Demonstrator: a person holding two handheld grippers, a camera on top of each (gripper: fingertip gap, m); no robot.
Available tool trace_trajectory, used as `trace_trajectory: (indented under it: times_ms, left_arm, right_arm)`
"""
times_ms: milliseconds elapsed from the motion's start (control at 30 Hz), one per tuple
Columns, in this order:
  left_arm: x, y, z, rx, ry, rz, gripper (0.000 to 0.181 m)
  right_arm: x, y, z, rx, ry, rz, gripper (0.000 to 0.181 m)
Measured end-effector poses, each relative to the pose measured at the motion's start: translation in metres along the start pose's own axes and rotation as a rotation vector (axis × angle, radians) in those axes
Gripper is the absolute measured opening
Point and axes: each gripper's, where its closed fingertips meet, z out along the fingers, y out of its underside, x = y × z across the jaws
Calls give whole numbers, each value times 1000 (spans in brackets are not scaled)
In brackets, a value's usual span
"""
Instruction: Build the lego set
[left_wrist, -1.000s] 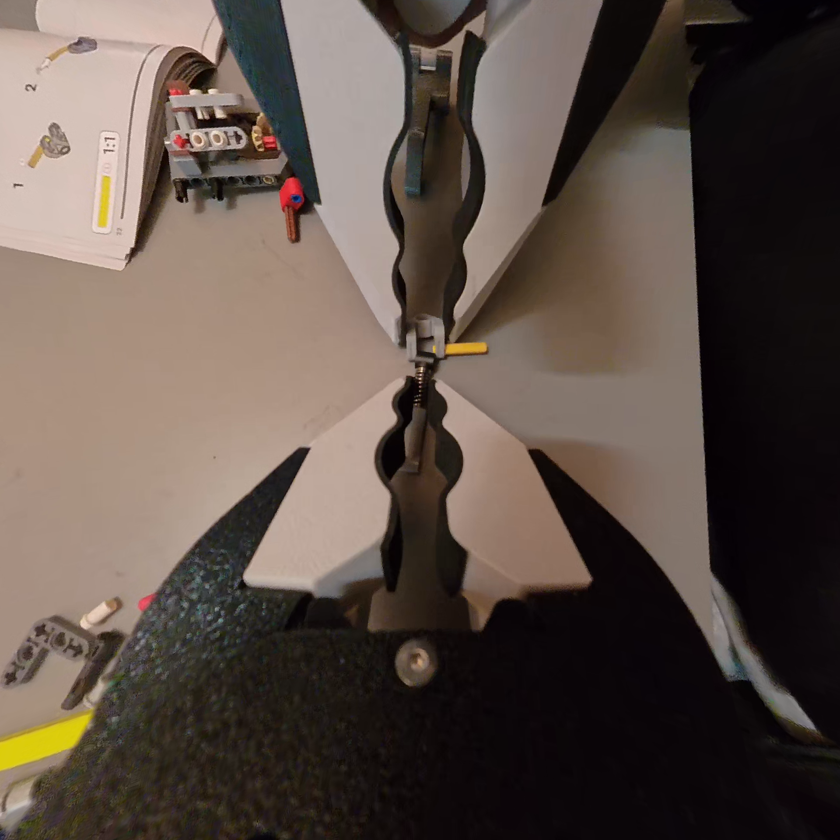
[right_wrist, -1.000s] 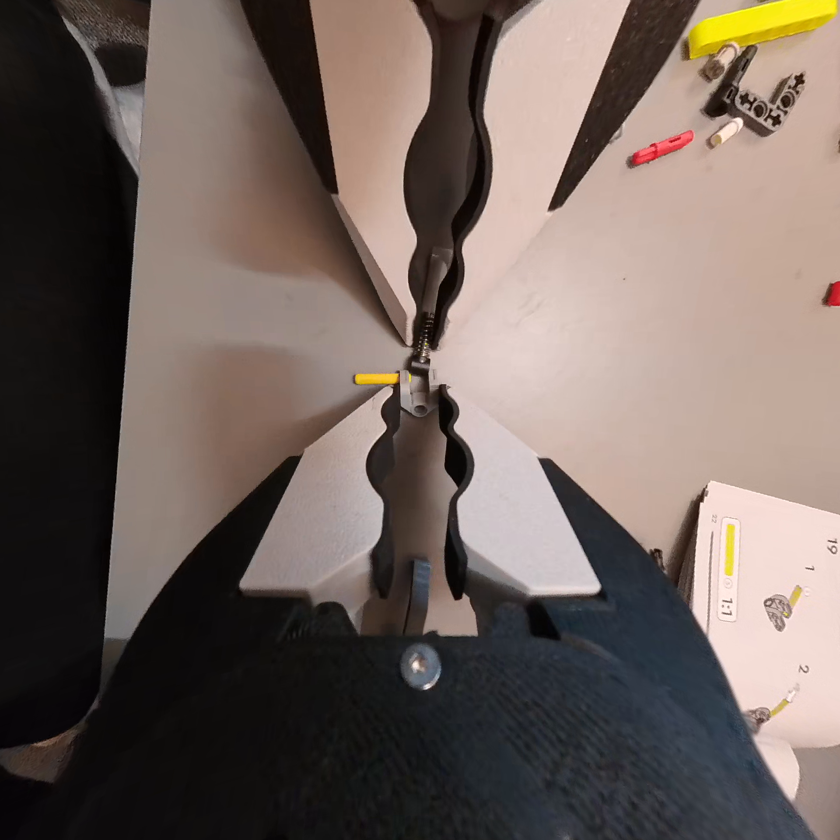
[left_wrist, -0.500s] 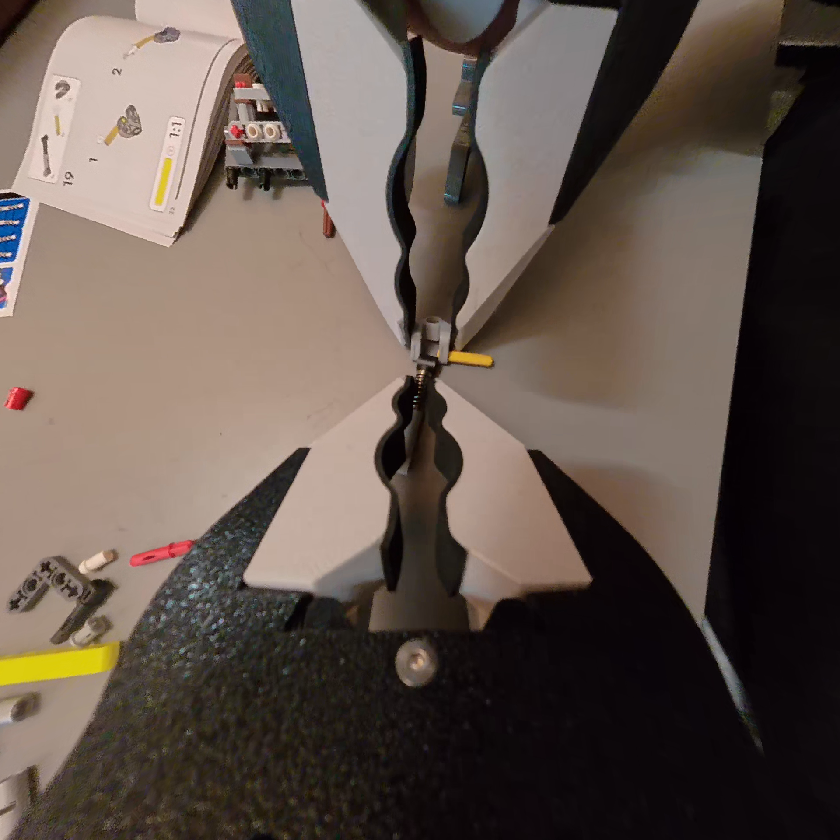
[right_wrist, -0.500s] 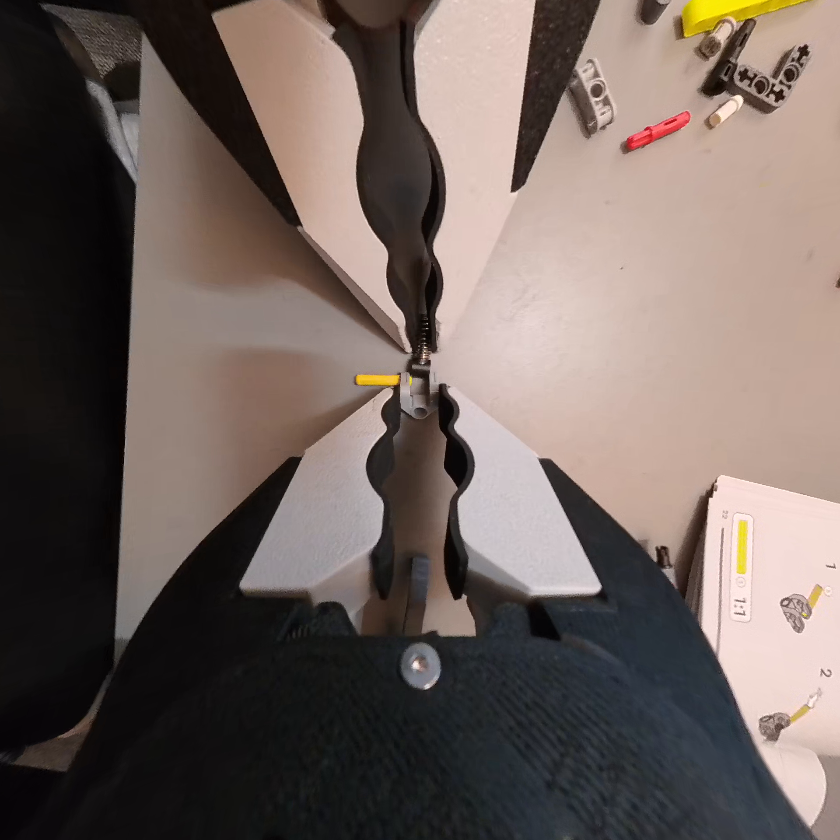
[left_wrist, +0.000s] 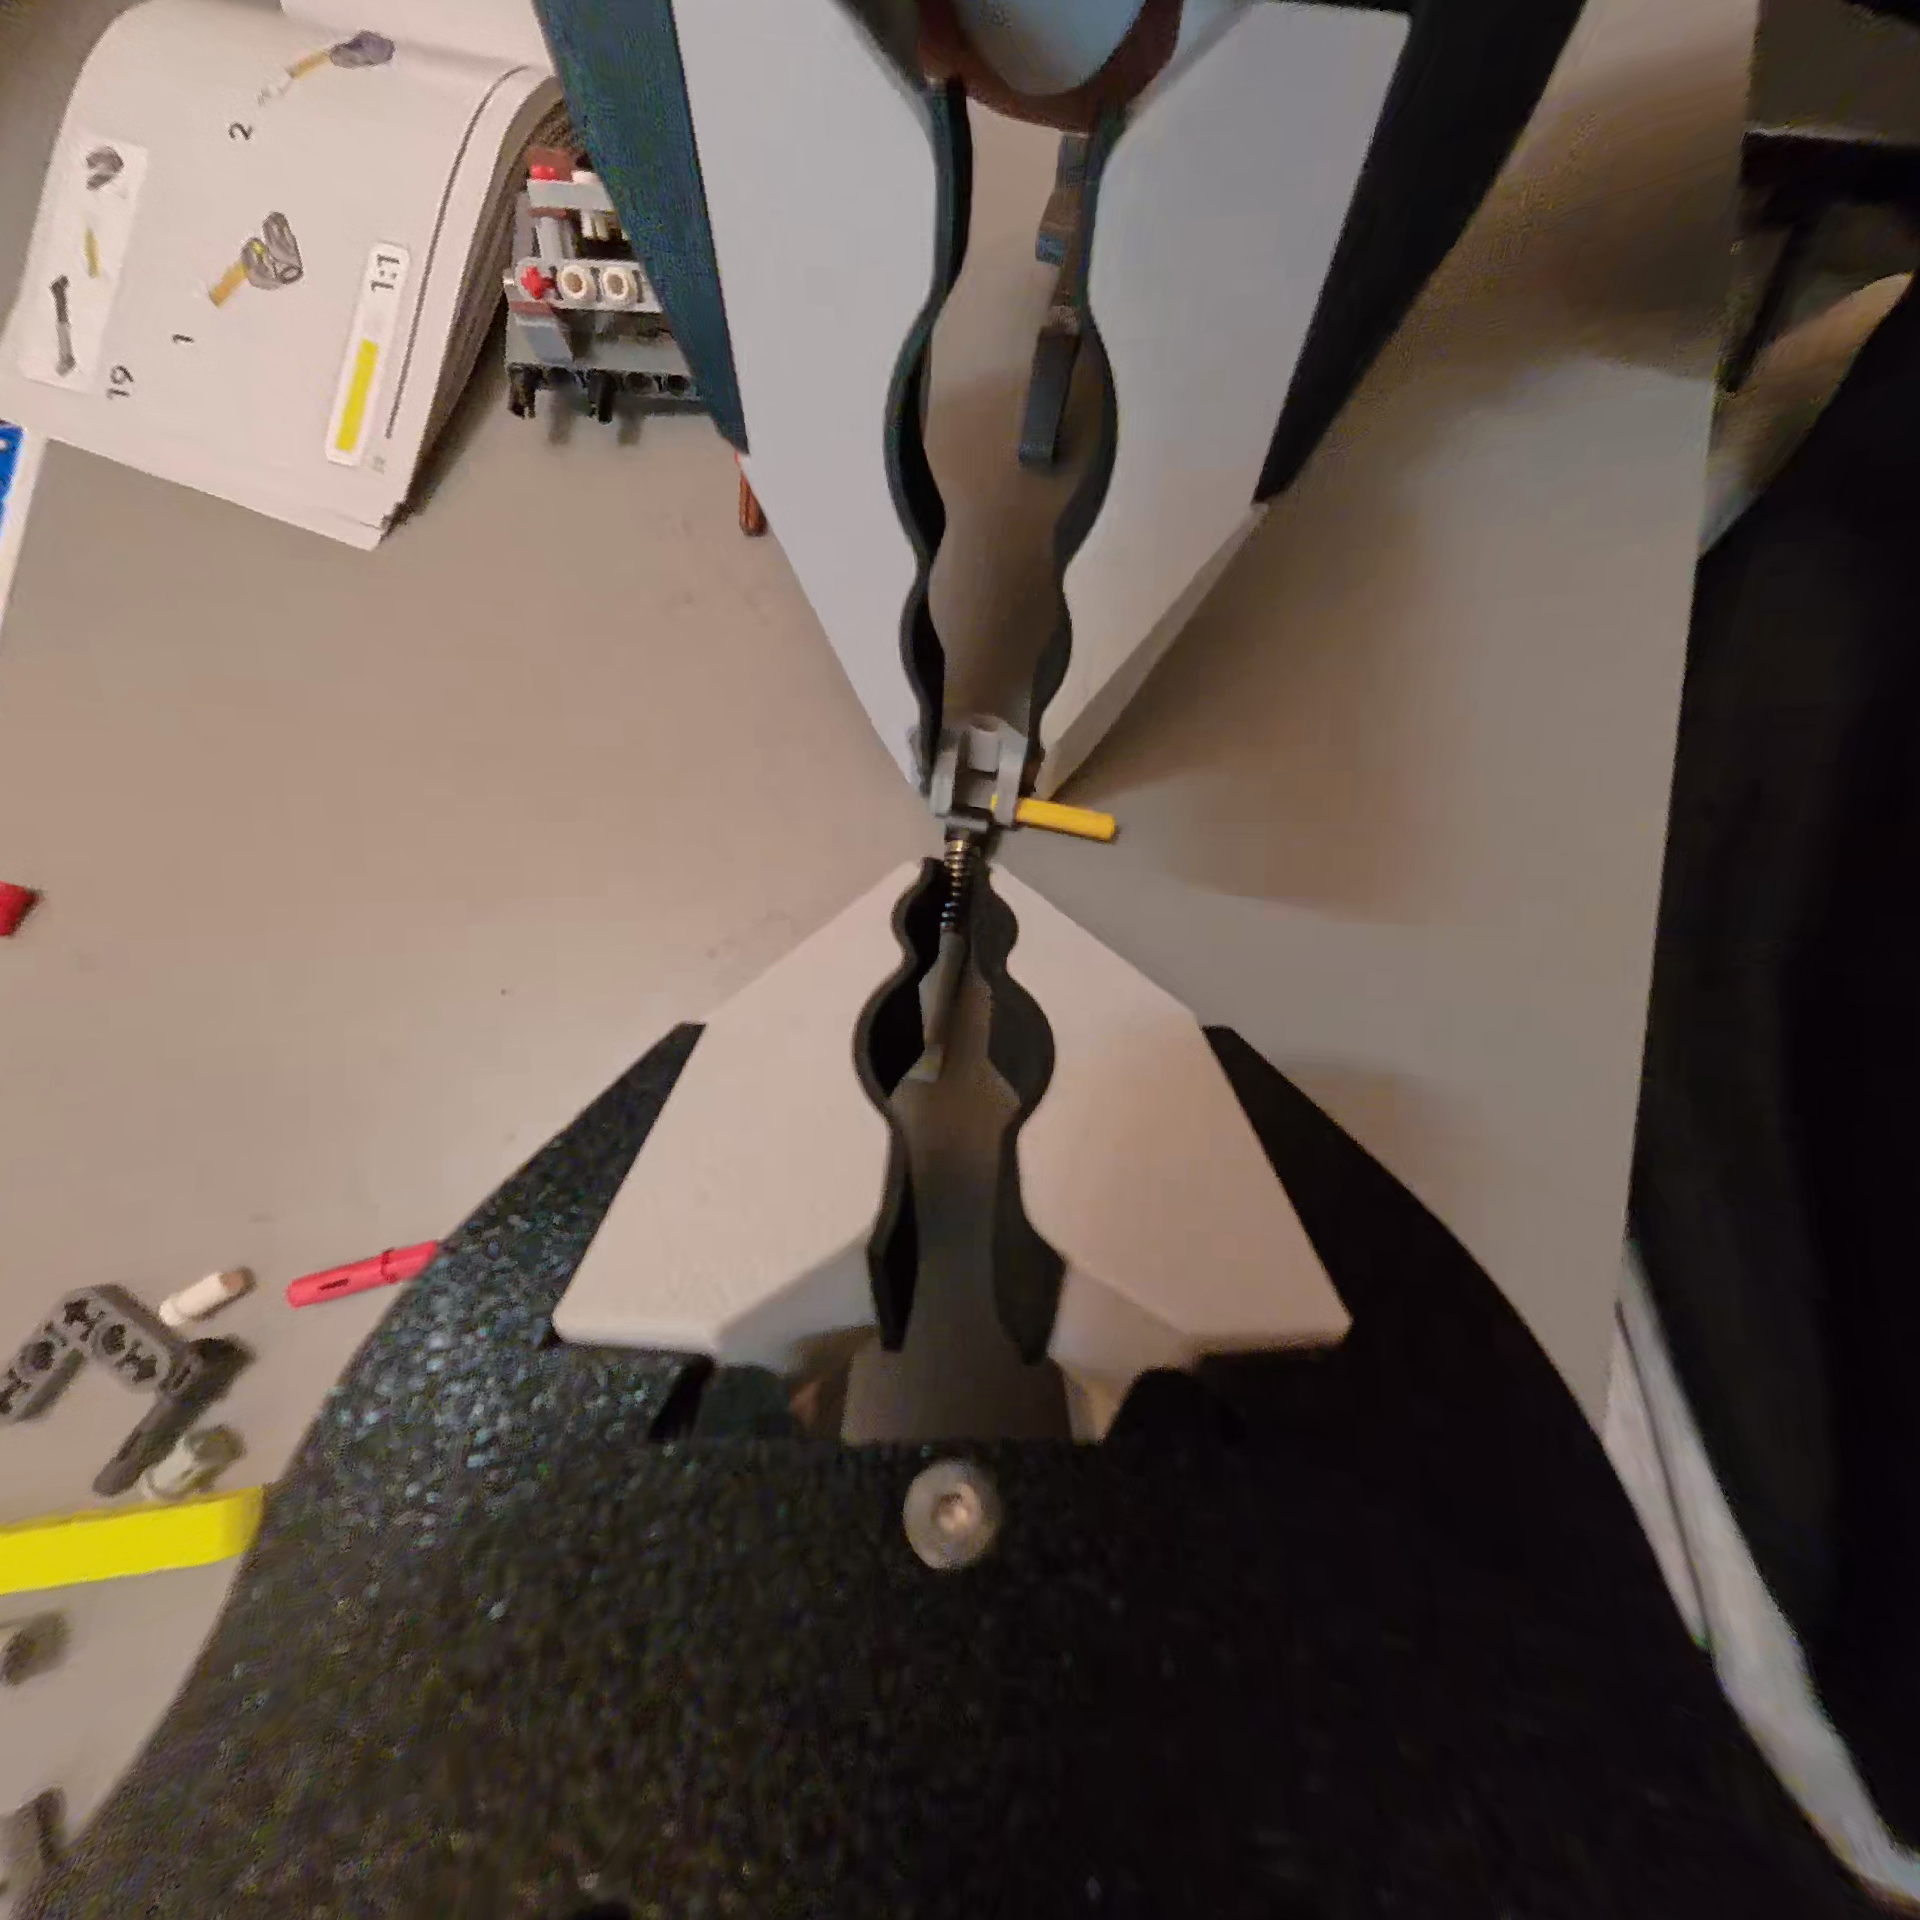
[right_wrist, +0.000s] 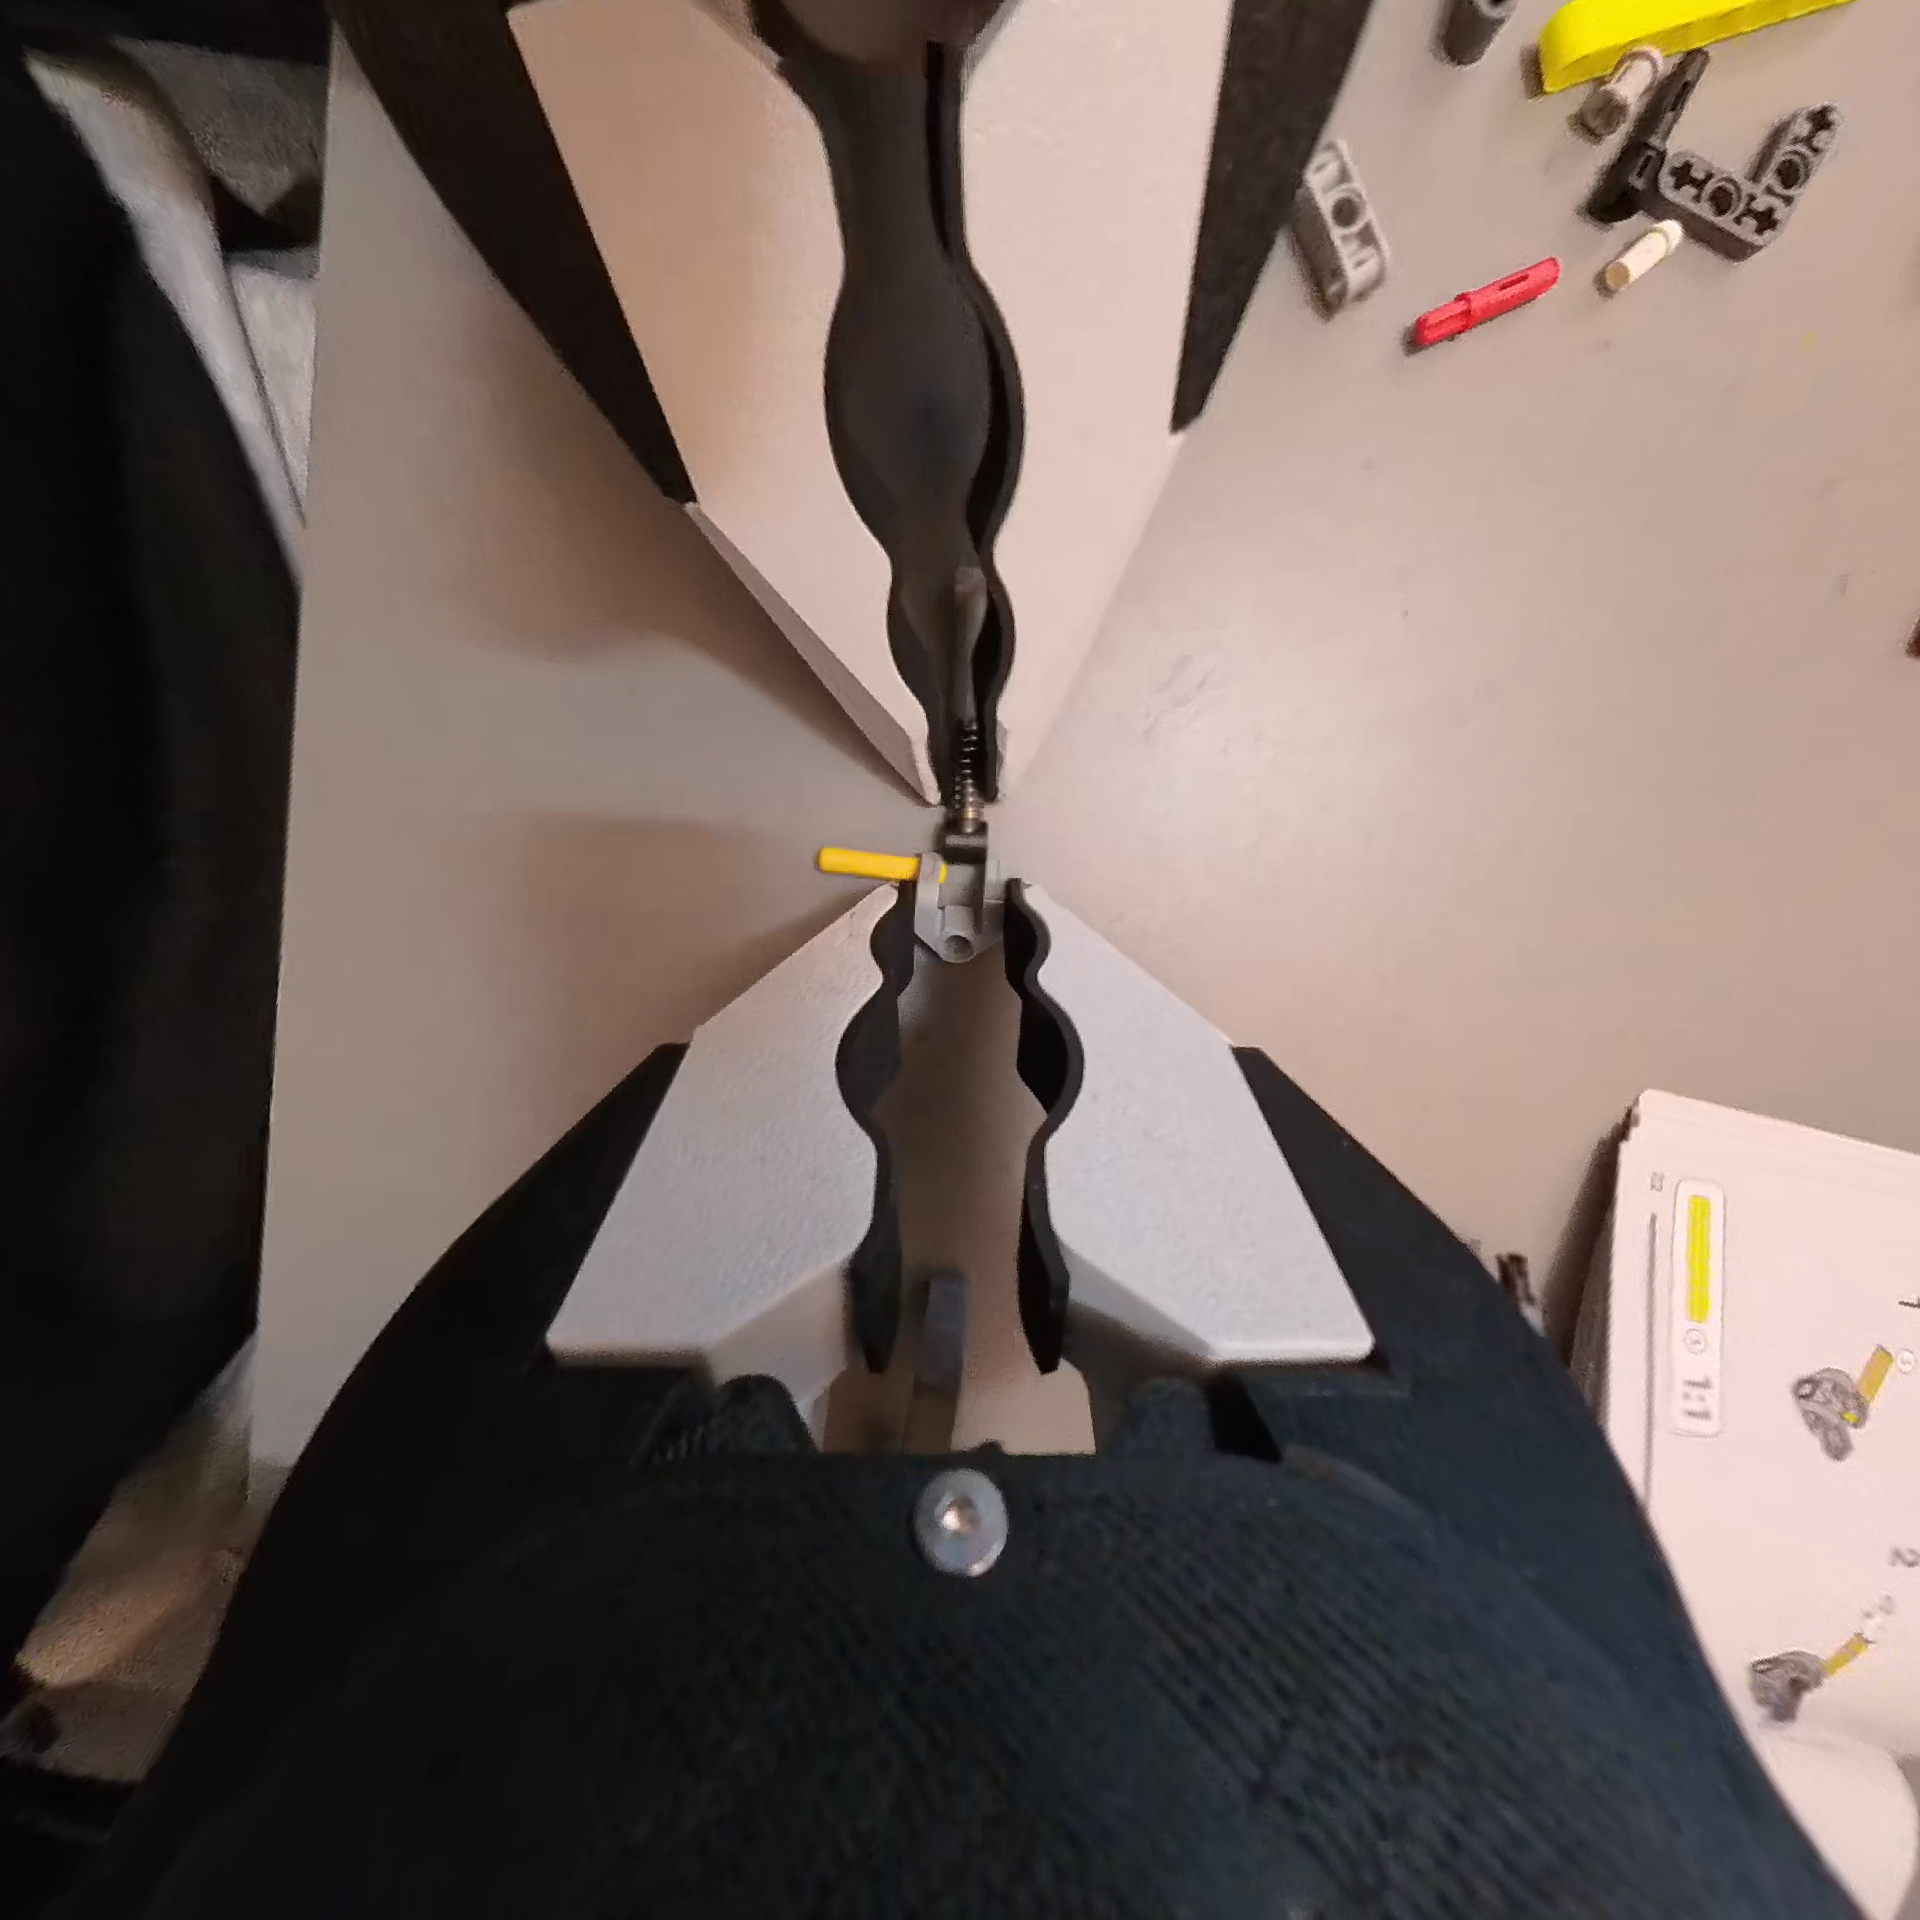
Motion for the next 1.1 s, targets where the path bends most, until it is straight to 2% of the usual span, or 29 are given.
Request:
trace_trajectory:
  times_ms: [167,300,533,600,767,867,1000,1100]
  left_arm:
    - [0,0,0,0,24,0,3]
    - [1,0,0,4,24,84,3]
    - [6,1,-1,4,63,94,3]
    - [6,1,-1,5,60,98,3]
    - [6,1,-1,4,70,89,3]
    - [6,1,-1,3,82,87,3]
    - [4,0,0,7,61,124,3]
    - [3,0,-1,9,44,135,3]
  right_arm:
    - [-4,-6,2,109,50,32,24]
    - [-1,8,-9,79,177,61,40]
    - [-9,15,-12,238,304,235,30]
    - [-8,9,-11,312,304,260,25]
    - [-1,10,-8,354,285,318,27]
    - [2,8,-8,371,305,260,30]
    - [-2,4,-6,392,254,214,15]
    - [-1,4,-5,374,250,202,14]
